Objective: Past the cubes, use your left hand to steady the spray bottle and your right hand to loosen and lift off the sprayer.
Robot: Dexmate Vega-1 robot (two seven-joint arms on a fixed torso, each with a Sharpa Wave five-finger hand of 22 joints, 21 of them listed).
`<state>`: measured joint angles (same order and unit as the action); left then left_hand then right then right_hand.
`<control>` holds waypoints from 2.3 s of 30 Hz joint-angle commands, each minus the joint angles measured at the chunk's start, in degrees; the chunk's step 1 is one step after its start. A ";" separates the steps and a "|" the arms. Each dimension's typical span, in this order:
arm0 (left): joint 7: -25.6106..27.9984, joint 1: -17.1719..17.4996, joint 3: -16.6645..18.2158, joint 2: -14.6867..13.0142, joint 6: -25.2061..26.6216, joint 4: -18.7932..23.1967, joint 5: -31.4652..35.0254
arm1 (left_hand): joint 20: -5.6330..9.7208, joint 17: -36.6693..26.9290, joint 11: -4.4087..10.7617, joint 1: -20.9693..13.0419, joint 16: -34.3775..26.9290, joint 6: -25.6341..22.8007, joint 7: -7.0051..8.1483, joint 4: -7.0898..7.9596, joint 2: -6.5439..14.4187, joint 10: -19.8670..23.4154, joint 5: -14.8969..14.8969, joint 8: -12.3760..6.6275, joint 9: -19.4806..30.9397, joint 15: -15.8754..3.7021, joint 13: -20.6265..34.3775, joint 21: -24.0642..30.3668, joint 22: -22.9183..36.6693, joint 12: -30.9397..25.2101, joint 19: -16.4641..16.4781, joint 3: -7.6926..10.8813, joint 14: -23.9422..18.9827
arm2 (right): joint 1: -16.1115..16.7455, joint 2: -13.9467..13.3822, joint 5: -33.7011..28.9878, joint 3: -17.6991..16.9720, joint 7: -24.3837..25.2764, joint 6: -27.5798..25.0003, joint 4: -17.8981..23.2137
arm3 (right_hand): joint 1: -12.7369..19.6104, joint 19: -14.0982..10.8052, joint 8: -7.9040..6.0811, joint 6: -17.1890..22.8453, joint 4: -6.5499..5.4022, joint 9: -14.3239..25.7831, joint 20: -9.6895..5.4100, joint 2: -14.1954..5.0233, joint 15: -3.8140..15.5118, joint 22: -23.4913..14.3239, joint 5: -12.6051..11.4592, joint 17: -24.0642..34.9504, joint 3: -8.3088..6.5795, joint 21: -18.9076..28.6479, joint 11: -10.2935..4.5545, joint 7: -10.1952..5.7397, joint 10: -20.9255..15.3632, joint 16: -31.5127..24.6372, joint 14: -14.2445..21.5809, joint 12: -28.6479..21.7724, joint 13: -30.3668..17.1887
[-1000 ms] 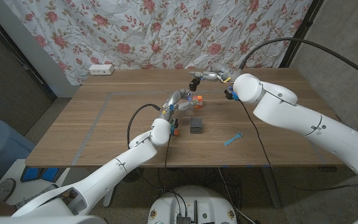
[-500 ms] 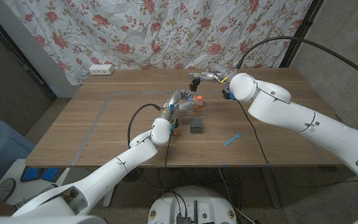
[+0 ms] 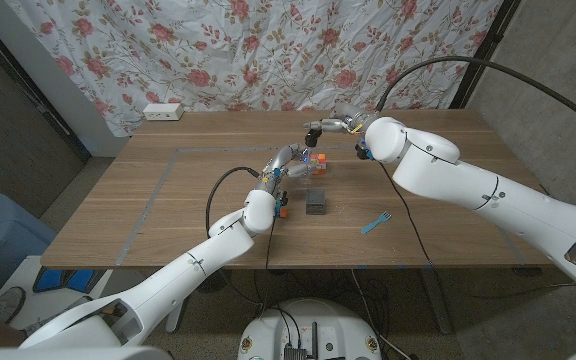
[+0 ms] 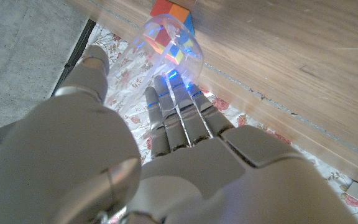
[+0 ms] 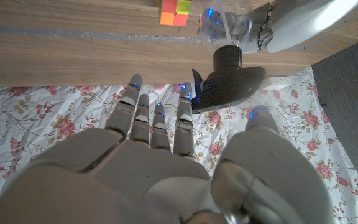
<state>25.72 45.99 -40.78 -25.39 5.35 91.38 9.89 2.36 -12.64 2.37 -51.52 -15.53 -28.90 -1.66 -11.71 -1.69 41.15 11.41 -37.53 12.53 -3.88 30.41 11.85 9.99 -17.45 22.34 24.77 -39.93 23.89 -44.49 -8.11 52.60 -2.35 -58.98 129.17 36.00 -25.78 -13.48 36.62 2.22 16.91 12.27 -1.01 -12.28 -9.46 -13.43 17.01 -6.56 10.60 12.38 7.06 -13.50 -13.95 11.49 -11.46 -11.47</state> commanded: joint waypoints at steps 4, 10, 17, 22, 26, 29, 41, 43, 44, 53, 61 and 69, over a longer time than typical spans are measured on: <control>0.29 0.26 -0.15 0.08 0.12 0.49 0.01 | 2.68 -0.27 4.59 5.26 0.07 -8.48 1.94 1.98 9.80 5.15 -0.15 -0.20 -0.01 -5.95 0.34 0.02 0.26 0.03 0.61 2.34 -0.49 | -1.34 0.03 -0.36 1.83 -0.08 -2.21 0.29 | 2.63 -0.89 -0.53 -0.13 1.88 0.44 0.01 -0.75 -0.14 -0.31 -0.64 -0.08 -1.22 0.36 0.02 -0.44 -0.18 0.08 0.44 -0.24 -0.12; 0.49 0.50 -0.19 0.15 0.34 0.75 0.06 | 2.66 -0.31 4.60 5.31 0.07 -8.51 1.91 1.94 9.80 5.15 -0.16 -0.19 -0.02 -5.89 0.38 0.02 0.26 0.07 0.62 2.36 -0.46 | -1.80 -0.45 0.28 2.00 -0.82 -2.39 0.73 | 5.34 -1.23 -0.49 -0.79 4.29 0.70 0.02 -0.96 -0.16 -0.29 -0.84 -0.26 -2.51 0.33 0.01 -0.63 -0.13 0.22 0.51 -0.19 -0.09; 0.60 0.55 -0.28 0.15 -0.03 0.76 0.26 | 2.65 -0.33 4.66 5.34 0.10 -8.52 1.91 1.90 9.84 5.19 -0.16 -0.17 -0.02 -5.88 0.43 0.01 0.26 0.10 0.61 2.43 -0.45 | -1.52 -0.76 1.07 1.47 -0.58 -2.00 1.23 | 7.61 -1.36 -0.47 -1.30 6.07 0.88 0.04 -0.91 -0.09 -0.27 -0.61 -0.45 -3.48 0.27 0.00 -0.87 0.14 0.44 0.26 -0.09 -0.09; 0.60 0.57 -0.30 0.21 -0.06 0.77 0.28 | 2.64 -0.32 4.62 5.37 0.13 -8.52 1.86 1.89 9.92 5.18 -0.15 -0.15 -0.02 -5.88 0.46 0.01 0.26 0.13 0.62 2.52 -0.47 | -1.28 -1.04 1.71 0.90 -0.52 -1.48 1.50 | 9.78 -1.50 -0.55 -1.37 7.12 1.04 0.02 -1.84 -0.09 -0.27 -0.86 -0.52 -4.76 0.25 -0.02 -1.03 0.21 0.47 0.25 -0.09 -0.09; 0.59 0.50 -0.34 0.24 -0.55 0.53 0.29 | 2.63 -0.34 4.58 5.41 0.15 -8.53 1.85 1.89 9.94 5.23 -0.16 -0.13 -0.02 -5.90 0.49 0.01 0.27 0.14 0.62 2.55 -0.45 | -0.79 -1.11 2.59 0.01 -0.43 -0.71 1.47 | 10.94 -1.51 -0.55 -1.48 7.41 1.14 0.02 -2.49 -0.04 -0.26 -1.30 -0.54 -5.52 0.22 -0.04 -1.30 0.22 0.46 0.26 -0.11 -0.09; 0.63 0.53 -0.33 0.32 -0.24 0.61 0.32 | 2.63 -0.37 4.56 5.45 0.12 -8.54 1.85 1.92 10.01 5.22 -0.16 -0.12 -0.02 -5.88 0.51 0.01 0.27 0.15 0.62 2.57 -0.48 | -0.63 -1.24 3.08 -0.37 -0.49 -0.23 1.43 | 11.60 -1.49 -0.55 -1.53 7.56 1.20 0.02 -2.75 -0.07 -0.26 -1.60 -0.56 -5.92 0.20 -0.04 -1.36 0.26 0.48 0.22 -0.10 -0.09; 0.55 0.80 -0.30 0.30 -0.81 0.52 0.08 | 2.63 -0.31 4.53 5.93 0.25 -8.47 1.79 2.17 10.26 5.26 -0.18 -0.03 -0.03 -5.82 0.60 0.01 0.27 0.21 0.64 2.77 -0.56 | 0.17 -1.45 4.95 -1.68 -0.52 0.88 1.44 | 13.74 -1.46 -0.58 -1.54 7.91 1.37 0.01 -3.25 -0.07 -0.24 -2.53 -0.66 -7.07 0.15 -0.06 -1.85 0.44 0.56 0.03 -0.06 -0.10; 0.65 0.91 -0.27 0.33 -0.70 0.64 0.11 | 2.64 -0.29 4.51 5.98 0.29 -8.50 1.84 2.17 10.28 5.27 -0.18 -0.03 -0.03 -5.81 0.61 0.00 0.27 0.22 0.62 2.82 -0.57 | 0.45 -1.44 5.33 -2.08 -0.39 1.14 1.46 | 15.33 -1.33 -0.54 -1.68 8.08 1.46 -0.01 -3.77 0.04 -0.23 -3.17 -0.69 -7.94 0.10 -0.12 -2.19 0.42 0.59 -0.10 -0.10 -0.11; 0.72 0.96 -0.27 0.33 -0.54 0.73 0.16 | 2.64 -0.31 4.44 6.02 0.27 -8.45 1.85 2.18 10.28 5.25 -0.19 -0.01 -0.03 -5.82 0.62 0.00 0.27 0.24 0.62 2.80 -0.58 | 0.57 -1.48 5.68 -2.36 -0.50 1.38 1.44 | 15.51 -1.31 -0.52 -1.73 8.07 1.48 -0.01 -3.77 -0.02 -0.22 -3.26 -0.69 -8.02 0.09 -0.12 -2.31 0.45 0.59 -0.12 -0.09 -0.11; 0.86 1.11 -0.17 0.28 -1.20 0.51 0.04 | 2.62 -0.37 4.50 6.08 0.26 -8.41 1.73 2.07 10.25 5.30 -0.20 0.06 -0.03 -5.84 0.67 0.00 0.27 0.26 0.63 2.85 -0.58 | 1.16 -1.71 7.77 -4.01 -0.93 3.29 1.02 | 18.29 -0.93 -0.30 -2.29 8.23 1.64 -0.02 -4.20 0.13 -0.19 -4.53 -0.76 -9.37 -0.01 -0.61 -3.12 0.62 0.62 -0.35 -0.09 -0.13; 0.77 0.82 -0.28 0.65 -1.06 0.06 -0.10 | 2.61 -0.37 4.30 6.22 0.30 -8.38 1.75 2.04 10.27 5.27 -0.21 0.11 -0.03 -5.70 0.72 0.00 0.27 0.32 0.63 2.93 -0.60 | 1.66 -1.84 9.33 -5.20 -1.16 4.95 0.20 | 21.23 -0.59 -0.23 -2.35 8.40 1.77 -0.08 -4.70 0.29 -0.18 -6.07 -0.77 -10.79 -0.03 -1.11 -3.80 0.78 0.58 -0.54 -0.12 -0.16; 0.21 0.30 -0.44 0.79 -1.29 -0.48 -0.31 | 2.61 -0.40 4.42 6.35 0.30 -8.38 1.80 2.03 10.30 5.21 -0.22 0.16 -0.04 -5.76 0.77 0.00 0.27 0.38 0.64 3.00 -0.66 | 2.90 -1.54 11.96 -7.37 -0.92 6.57 -0.86 | 24.66 -0.33 -0.13 -2.70 8.42 2.02 -0.09 -4.77 0.24 -0.17 -8.02 -0.77 -12.19 0.00 -1.77 -7.32 0.92 0.43 -0.60 -0.16 -0.20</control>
<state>26.55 46.84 -41.01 -24.79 4.26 91.60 9.84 2.36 -12.93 2.07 -51.52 -15.35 -30.42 -3.19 -11.94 -1.69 41.46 11.41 -36.98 12.49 -3.78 30.95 11.85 9.99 -17.24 22.34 25.00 -40.03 25.59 -46.19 1.09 47.49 -3.42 -54.56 129.35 59.37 -26.37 -13.85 33.85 10.67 18.64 12.08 -5.84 -11.97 -9.46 -20.61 16.22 -17.90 10.60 11.09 1.34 -12.31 -13.47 11.16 -11.47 -11.55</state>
